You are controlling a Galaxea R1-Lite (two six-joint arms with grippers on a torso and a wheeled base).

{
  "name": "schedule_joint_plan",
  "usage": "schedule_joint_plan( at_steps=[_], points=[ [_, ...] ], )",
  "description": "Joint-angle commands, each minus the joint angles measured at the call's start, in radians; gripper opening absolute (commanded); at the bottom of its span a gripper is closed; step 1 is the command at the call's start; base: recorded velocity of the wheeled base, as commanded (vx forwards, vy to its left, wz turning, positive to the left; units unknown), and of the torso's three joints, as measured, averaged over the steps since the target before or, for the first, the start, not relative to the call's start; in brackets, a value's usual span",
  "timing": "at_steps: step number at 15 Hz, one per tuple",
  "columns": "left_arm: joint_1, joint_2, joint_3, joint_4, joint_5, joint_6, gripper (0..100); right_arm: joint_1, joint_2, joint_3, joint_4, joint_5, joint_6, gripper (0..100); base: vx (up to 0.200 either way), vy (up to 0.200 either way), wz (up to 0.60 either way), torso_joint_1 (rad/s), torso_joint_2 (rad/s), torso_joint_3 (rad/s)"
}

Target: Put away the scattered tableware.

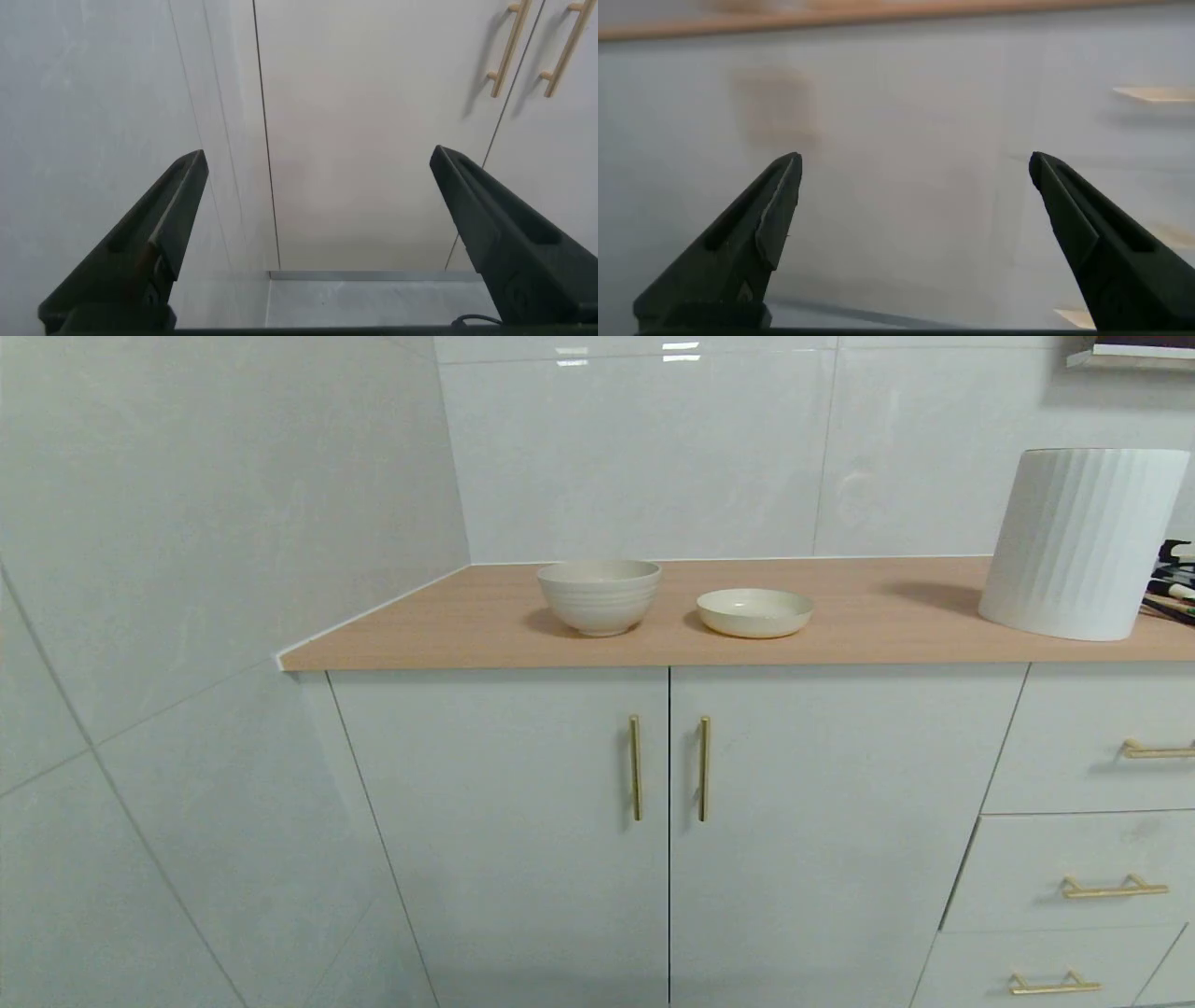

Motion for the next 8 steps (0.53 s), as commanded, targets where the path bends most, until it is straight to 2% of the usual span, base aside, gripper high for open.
schedule_joint_plan(
  at_steps=[1,3,5,8],
  points=[
    [0.001,0.0,0.0,0.0,0.0,0.0,100,0.014,0.166,-0.066,0.082,0.179,0.015,100,0.0,0.0,0.0,0.0,0.0,0.0],
    [0.001,0.0,0.0,0.0,0.0,0.0,100,0.02,0.313,-0.098,0.073,0.311,0.015,100,0.0,0.0,0.0,0.0,0.0,0.0],
    [0.001,0.0,0.0,0.0,0.0,0.0,100,0.043,0.528,-0.204,0.072,0.368,0.015,100,0.0,0.0,0.0,0.0,0.0,0.0],
    [0.001,0.0,0.0,0.0,0.0,0.0,100,0.229,0.841,-0.342,-0.008,0.373,0.019,100,0.0,0.0,0.0,0.0,0.0,0.0]
  ],
)
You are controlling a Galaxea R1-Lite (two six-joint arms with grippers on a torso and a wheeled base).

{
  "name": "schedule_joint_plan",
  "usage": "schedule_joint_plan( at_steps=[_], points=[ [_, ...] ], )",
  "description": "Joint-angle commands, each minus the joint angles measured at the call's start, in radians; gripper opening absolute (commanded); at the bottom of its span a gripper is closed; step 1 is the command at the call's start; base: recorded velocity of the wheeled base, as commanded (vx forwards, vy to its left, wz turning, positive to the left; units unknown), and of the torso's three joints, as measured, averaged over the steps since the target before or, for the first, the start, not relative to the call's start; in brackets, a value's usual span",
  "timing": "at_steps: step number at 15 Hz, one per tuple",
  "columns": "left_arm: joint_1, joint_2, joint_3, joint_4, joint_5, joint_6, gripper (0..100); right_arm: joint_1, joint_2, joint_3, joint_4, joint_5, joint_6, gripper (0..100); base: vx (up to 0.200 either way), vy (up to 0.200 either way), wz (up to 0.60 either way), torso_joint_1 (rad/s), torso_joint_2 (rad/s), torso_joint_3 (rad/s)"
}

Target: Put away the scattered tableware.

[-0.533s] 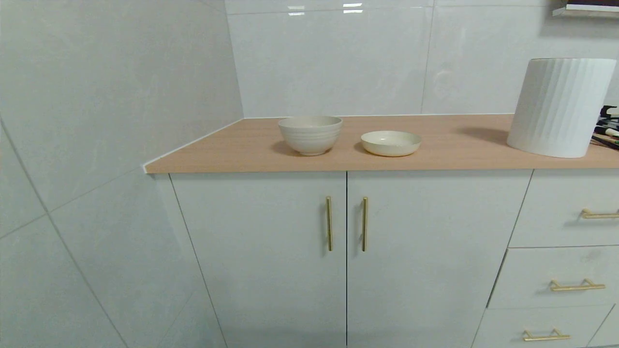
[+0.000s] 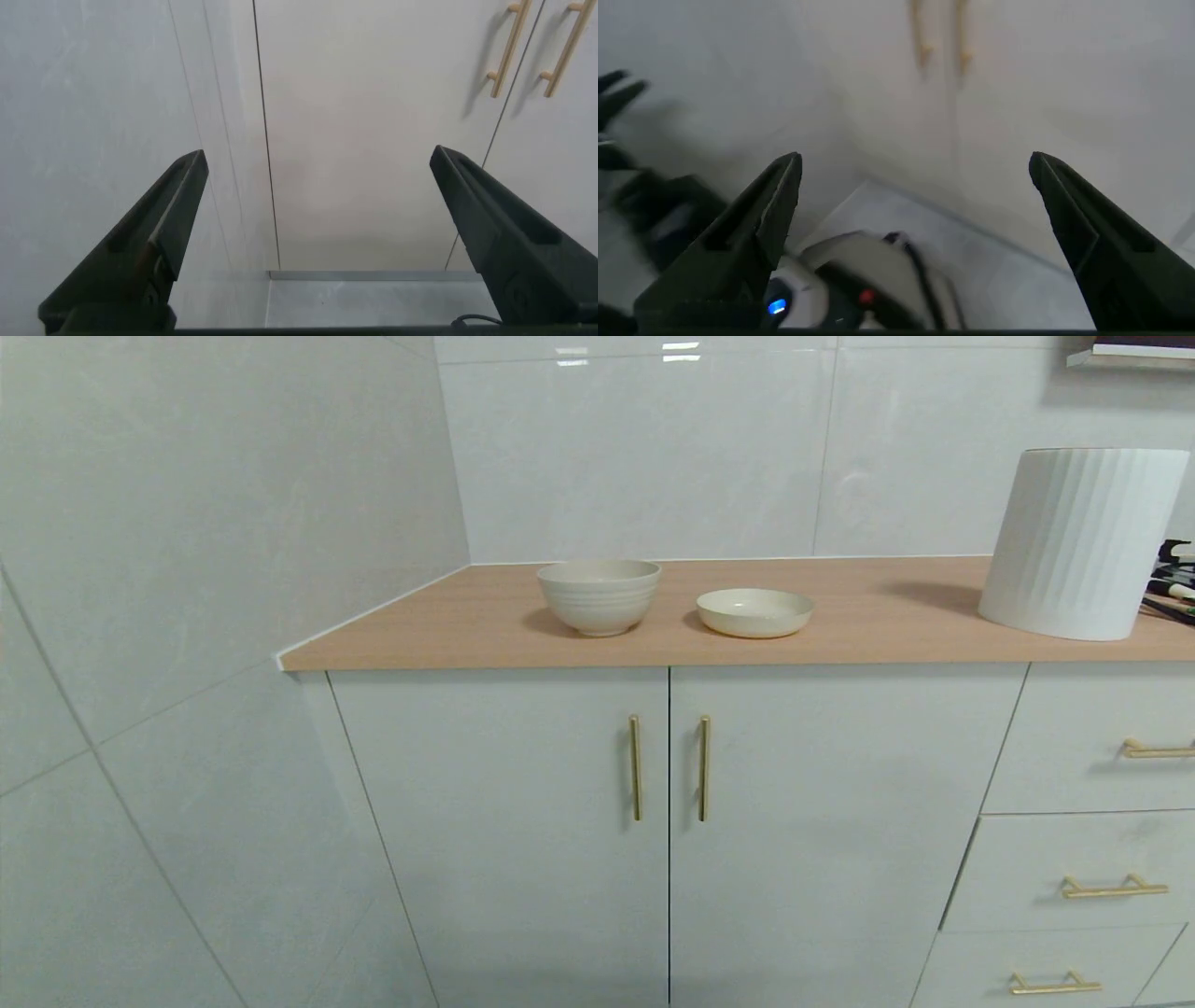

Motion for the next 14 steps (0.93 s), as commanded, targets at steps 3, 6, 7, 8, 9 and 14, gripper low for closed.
schedule_joint_plan(
  at_steps=[3,6,7,8,9,14],
  points=[
    [0.0,0.0,0.0,0.0,0.0,-0.001,100,0.234,0.583,-0.185,-0.26,0.011,0.026,100,0.0,0.0,0.0,0.0,0.0,0.0],
    [0.0,0.0,0.0,0.0,0.0,-0.001,100,0.297,0.839,-0.286,-0.424,-0.024,0.057,100,0.0,0.0,0.0,0.0,0.0,0.0],
    [0.0,0.0,0.0,0.0,0.0,0.0,100,0.326,0.933,-0.349,-0.436,-0.026,0.058,100,0.0,0.0,0.0,0.0,0.0,0.0],
    [0.0,0.0,0.0,0.0,0.0,0.0,100,0.344,0.994,-0.396,-0.436,-0.026,0.069,100,0.0,0.0,0.0,0.0,0.0,0.0],
    [0.0,0.0,0.0,0.0,0.0,0.0,100,0.369,1.046,-0.444,-0.436,-0.026,0.108,100,0.0,0.0,0.0,0.0,0.0,0.0],
    [0.0,0.0,0.0,0.0,0.0,0.0,100,0.381,1.247,-0.573,-0.495,-0.021,0.181,100,0.0,0.0,0.0,0.0,0.0,0.0]
  ],
)
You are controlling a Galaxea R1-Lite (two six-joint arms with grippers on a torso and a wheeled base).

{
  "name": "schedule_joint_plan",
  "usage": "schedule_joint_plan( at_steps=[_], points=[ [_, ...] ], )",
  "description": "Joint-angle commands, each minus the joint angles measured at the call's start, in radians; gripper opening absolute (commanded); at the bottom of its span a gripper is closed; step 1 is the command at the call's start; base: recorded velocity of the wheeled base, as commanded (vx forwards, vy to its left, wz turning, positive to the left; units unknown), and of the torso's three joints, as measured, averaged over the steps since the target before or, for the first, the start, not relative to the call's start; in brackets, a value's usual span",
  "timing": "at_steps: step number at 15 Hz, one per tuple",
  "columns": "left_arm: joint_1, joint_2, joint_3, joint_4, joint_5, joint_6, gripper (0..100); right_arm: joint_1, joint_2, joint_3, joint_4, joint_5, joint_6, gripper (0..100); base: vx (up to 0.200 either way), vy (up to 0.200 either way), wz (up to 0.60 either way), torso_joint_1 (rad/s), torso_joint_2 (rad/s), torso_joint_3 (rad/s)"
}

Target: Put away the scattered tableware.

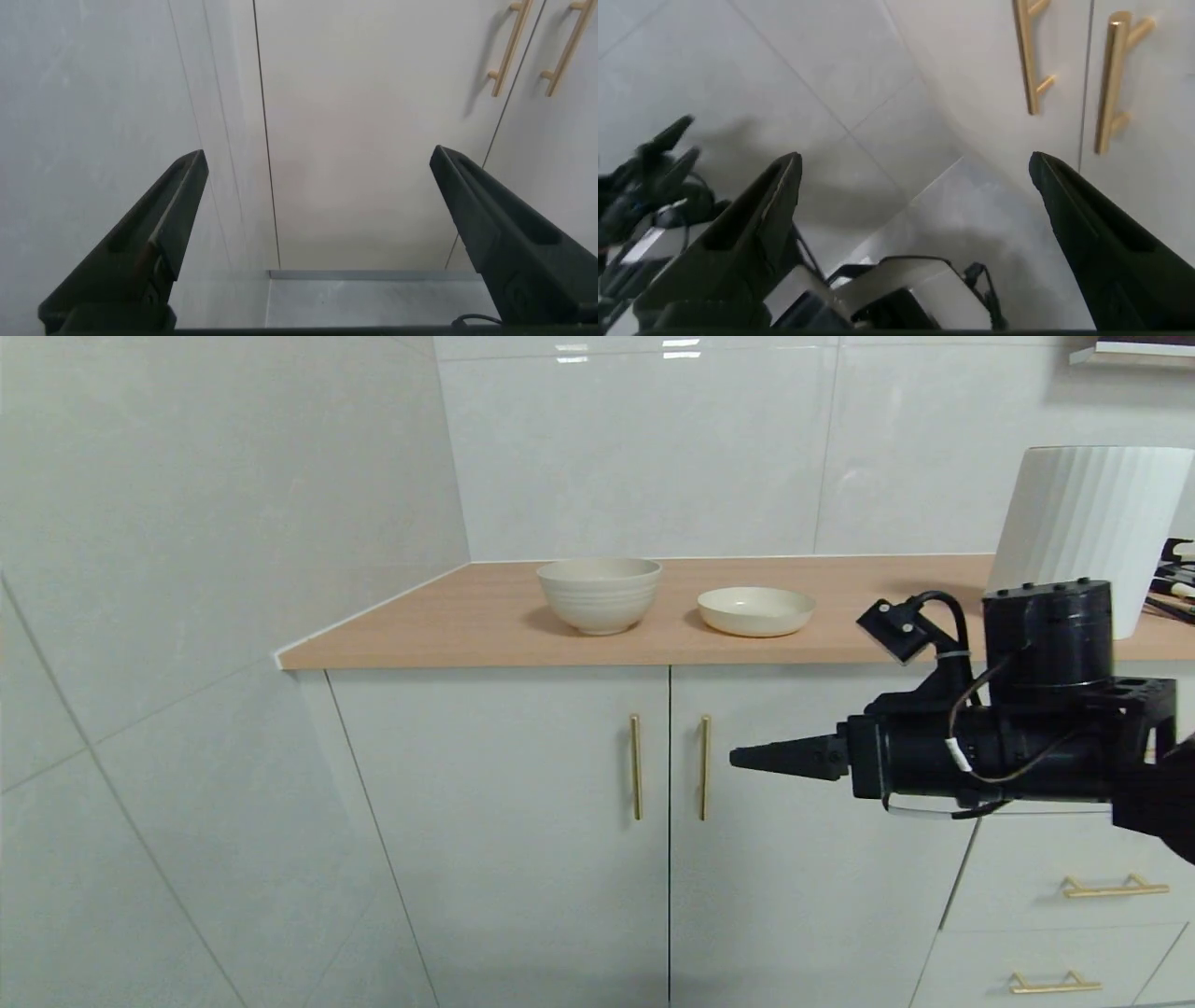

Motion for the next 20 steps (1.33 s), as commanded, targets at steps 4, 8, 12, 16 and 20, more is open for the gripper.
schedule_joint_plan(
  at_steps=[4,8,12,16,20],
  points=[
    [0.0,0.0,0.0,0.0,0.0,0.0,100,0.007,0.261,-0.026,-0.219,-0.074,-0.001,100,0.0,0.0,0.0,0.0,0.0,0.0],
    [0.0,0.0,0.0,0.0,0.0,0.0,100,0.007,0.37,-0.052,-0.339,-0.144,0.011,100,0.0,0.0,0.0,0.0,0.0,0.0],
    [0.0,0.0,0.0,0.0,0.0,-0.001,100,0.007,0.411,-0.106,-0.343,-0.157,0.052,100,0.0,0.0,0.0,0.0,0.0,0.0],
    [0.0,0.0,0.0,0.0,0.0,-0.001,100,0.007,0.464,-0.138,-0.365,-0.19,0.056,100,0.0,0.0,0.0,0.0,0.0,0.0],
    [0.0,0.0,0.0,0.0,0.0,0.0,100,0.008,0.488,-0.158,-0.38,-0.203,0.075,100,0.0,0.0,0.0,0.0,0.0,0.0]
  ],
)
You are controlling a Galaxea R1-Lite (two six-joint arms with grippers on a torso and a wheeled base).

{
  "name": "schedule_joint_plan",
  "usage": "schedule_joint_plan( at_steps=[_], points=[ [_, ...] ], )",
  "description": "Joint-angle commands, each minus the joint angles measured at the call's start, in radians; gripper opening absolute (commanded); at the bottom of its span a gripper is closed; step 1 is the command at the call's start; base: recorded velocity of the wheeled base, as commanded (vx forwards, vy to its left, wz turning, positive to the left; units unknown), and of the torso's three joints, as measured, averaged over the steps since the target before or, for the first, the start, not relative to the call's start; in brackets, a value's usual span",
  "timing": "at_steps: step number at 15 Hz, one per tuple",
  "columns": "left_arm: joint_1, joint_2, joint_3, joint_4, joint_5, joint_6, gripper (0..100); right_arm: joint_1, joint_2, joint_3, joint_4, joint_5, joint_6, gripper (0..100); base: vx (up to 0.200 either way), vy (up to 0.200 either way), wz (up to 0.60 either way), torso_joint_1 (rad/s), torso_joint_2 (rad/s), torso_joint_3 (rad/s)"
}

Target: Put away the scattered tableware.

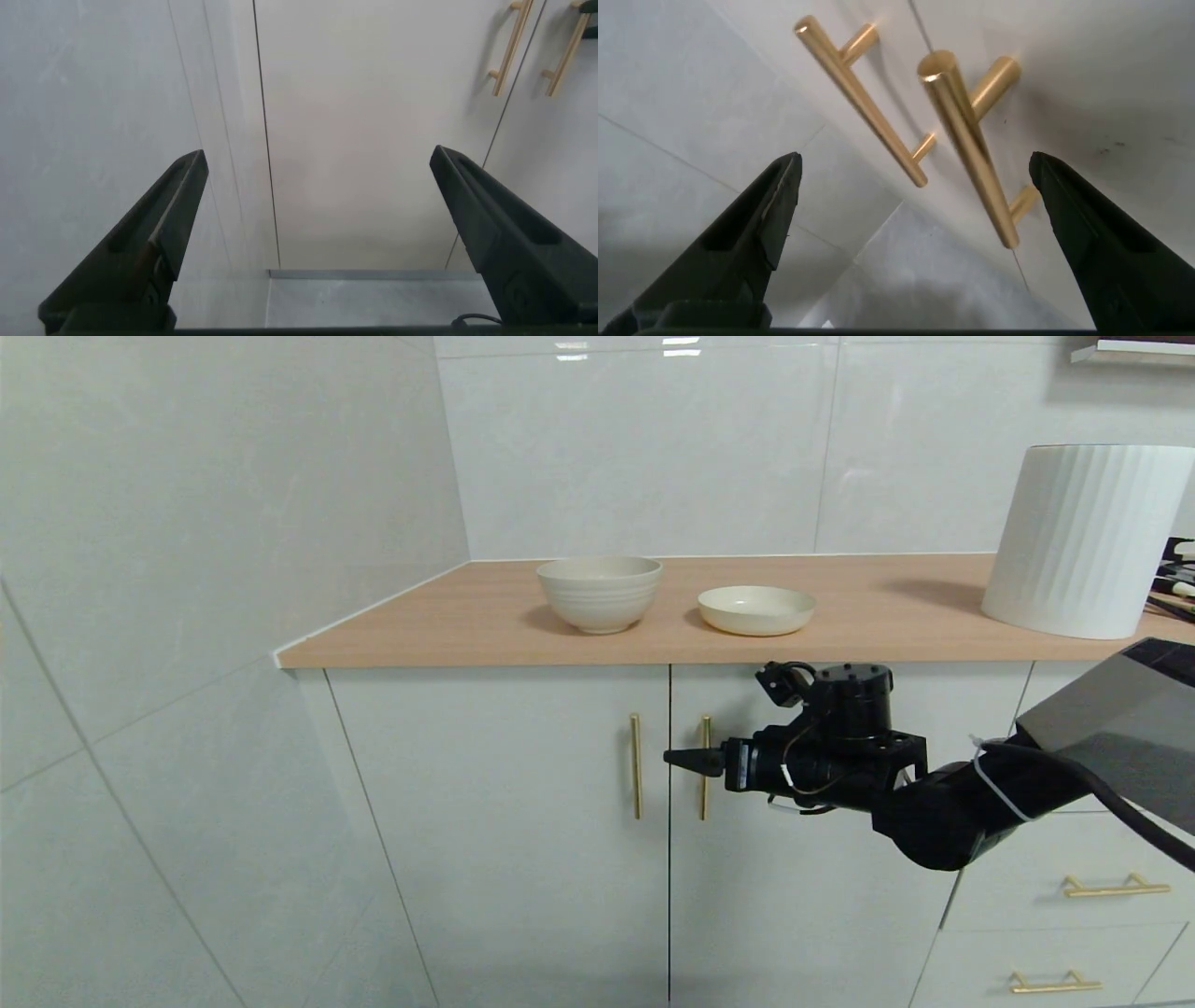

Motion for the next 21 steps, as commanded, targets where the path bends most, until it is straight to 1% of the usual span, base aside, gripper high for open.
schedule_joint_plan(
  at_steps=[1,4,7,13,17,19,21],
  points=[
    [0.0,0.0,0.0,0.0,0.0,0.0,100,0.001,0.019,-0.009,-0.006,0.0,0.002,100,0.0,0.0,0.0,0.0,0.0,0.0],
    [0.0,0.0,0.0,0.0,0.0,-0.002,100,0.009,0.039,-0.02,-0.009,0.0,0.016,100,0.0,0.0,0.0,0.0,0.0,0.0],
    [0.0,0.0,0.0,0.0,0.0,0.0,100,0.026,0.059,-0.02,-0.05,0.0,0.036,100,0.0,0.0,0.0,0.0,0.0,0.0],
    [0.0,0.0,0.0,0.0,0.0,-0.002,100,0.045,0.073,-0.017,-0.053,0.003,0.057,100,0.0,0.0,0.0,0.0,0.0,0.0],
    [0.0,0.0,0.0,0.0,0.0,0.0,100,0.067,0.044,0.019,-0.053,0.011,0.068,100,0.0,0.0,0.0,0.0,0.0,0.0],
    [0.0,0.0,0.0,0.0,0.0,-0.002,100,0.068,0.015,0.045,-0.052,0.039,0.07,100,0.0,0.0,0.0,0.0,0.0,0.0],
    [0.0,0.0,0.0,0.0,0.0,0.0,100,0.068,-0.028,0.086,-0.052,0.097,0.099,100,0.0,0.0,0.0,0.0,0.0,0.0]
  ],
)
